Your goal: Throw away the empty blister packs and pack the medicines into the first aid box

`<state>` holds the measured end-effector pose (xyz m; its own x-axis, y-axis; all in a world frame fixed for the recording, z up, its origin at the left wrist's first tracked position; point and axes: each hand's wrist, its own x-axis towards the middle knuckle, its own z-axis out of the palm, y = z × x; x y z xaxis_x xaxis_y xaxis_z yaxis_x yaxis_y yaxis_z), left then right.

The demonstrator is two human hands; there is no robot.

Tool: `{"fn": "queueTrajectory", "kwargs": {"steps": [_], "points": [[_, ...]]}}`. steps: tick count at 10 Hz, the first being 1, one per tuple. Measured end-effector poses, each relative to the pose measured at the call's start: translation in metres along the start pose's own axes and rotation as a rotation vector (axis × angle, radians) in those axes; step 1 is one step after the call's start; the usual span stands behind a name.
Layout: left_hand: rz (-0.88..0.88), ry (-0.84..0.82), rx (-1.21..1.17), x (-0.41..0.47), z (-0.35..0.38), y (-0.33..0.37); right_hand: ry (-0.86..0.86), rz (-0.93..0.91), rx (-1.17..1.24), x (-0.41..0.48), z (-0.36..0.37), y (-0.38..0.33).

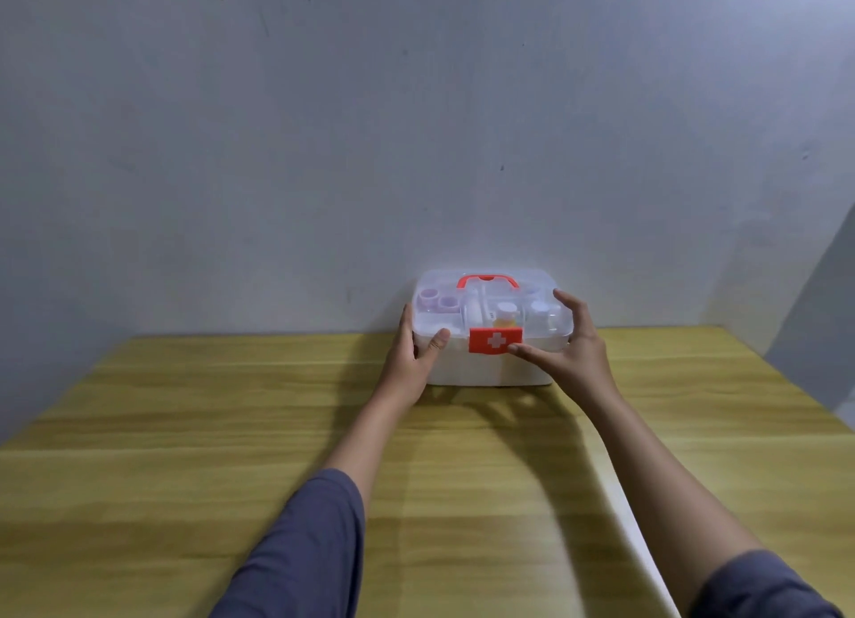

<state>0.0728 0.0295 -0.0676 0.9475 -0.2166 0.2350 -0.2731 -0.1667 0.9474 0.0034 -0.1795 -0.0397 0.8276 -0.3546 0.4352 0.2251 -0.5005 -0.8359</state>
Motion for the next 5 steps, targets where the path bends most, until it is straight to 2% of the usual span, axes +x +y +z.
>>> {"fn": "queueTrajectory", "kwargs": {"steps": [2,3,4,5], "points": [[0.008,-0.018,0.021,0.004,0.000,-0.001,-0.005,-0.003,-0.005,0.003,0.001,0.006],[-0.053,-0.050,0.088,0.001,-0.003,0.009,-0.036,0.008,-0.045,0.000,0.001,0.003],[-0.148,-0.080,0.154,-0.006,-0.006,0.020,-0.073,0.130,-0.009,-0.007,-0.004,0.010],[-0.245,-0.201,0.457,-0.045,-0.009,0.015,-0.156,0.235,-0.174,-0.042,-0.013,0.024]]}}
